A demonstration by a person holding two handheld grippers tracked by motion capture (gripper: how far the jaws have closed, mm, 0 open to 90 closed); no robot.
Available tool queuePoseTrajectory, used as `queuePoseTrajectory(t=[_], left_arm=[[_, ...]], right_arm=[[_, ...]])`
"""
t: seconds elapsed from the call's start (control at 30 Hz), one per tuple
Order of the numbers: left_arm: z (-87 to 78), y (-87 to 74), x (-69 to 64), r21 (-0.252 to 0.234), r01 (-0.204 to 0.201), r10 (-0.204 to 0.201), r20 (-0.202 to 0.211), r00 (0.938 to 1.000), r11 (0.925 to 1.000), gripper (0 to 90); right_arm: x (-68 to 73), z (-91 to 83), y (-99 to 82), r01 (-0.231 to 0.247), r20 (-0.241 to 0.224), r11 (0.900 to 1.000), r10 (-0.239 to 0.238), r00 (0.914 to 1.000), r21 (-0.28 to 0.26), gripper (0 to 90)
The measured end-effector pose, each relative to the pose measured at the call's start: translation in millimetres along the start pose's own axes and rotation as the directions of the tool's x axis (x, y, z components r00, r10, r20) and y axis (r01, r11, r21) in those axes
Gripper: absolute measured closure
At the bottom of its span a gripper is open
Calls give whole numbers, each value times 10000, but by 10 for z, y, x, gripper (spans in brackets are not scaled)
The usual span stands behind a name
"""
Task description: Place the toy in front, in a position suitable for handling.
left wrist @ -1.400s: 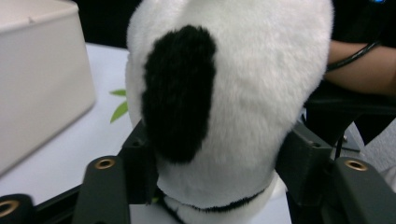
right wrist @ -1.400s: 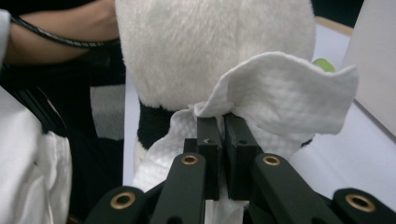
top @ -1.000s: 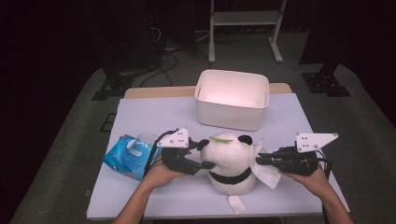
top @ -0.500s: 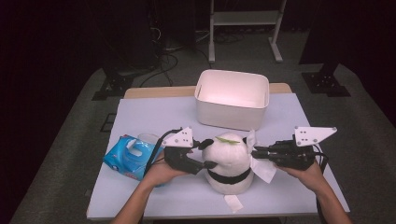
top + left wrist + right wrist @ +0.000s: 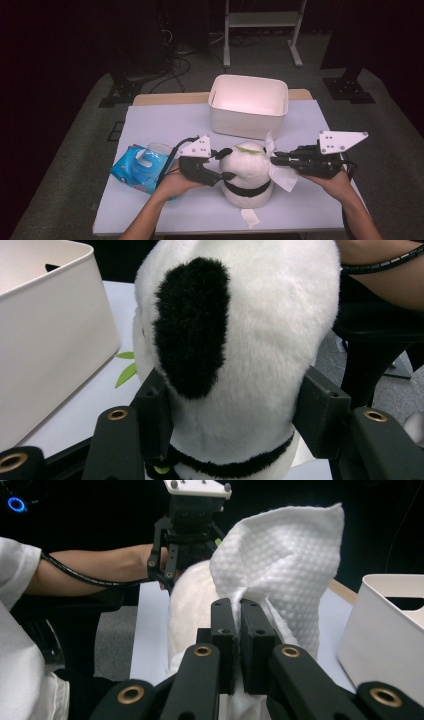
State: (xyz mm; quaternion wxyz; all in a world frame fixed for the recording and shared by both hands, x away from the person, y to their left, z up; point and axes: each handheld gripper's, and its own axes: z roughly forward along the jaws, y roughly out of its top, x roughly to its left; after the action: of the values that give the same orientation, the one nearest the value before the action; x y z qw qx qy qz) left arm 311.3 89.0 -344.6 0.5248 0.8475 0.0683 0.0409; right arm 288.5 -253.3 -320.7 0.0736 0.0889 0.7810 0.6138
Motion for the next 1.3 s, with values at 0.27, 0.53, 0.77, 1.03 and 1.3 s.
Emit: queuePoseTrajectory(t=[0.27, 0.53, 0.77, 1.03, 1.3], left_arm=[[17, 9, -8, 19, -81, 81, 54, 10000, 10000, 414], [111, 111, -7, 289, -310, 309, 21, 9995, 9991, 417], [133, 81, 9, 41, -176, 176, 157, 9997, 9998, 413], [145, 19, 25, -97, 270, -268, 279, 9993, 9996, 273], [293, -74, 54, -183, 498, -487, 545, 9973, 9986, 318]], right_arm=[[8, 17, 13, 38, 82, 9987, -43, 10000, 515, 855], [-10, 267, 487, 1107, -234, 9784, -1083, 9938, 1745, 855], [-100, 130, 418, 718, 99, 9719, -759, 9971, 2241, 855], [-100, 115, 287, 348, 99, 9695, -384, 9992, 2428, 857], [-101, 48, 139, -157, 125, 9760, 133, 9998, 2171, 858]])
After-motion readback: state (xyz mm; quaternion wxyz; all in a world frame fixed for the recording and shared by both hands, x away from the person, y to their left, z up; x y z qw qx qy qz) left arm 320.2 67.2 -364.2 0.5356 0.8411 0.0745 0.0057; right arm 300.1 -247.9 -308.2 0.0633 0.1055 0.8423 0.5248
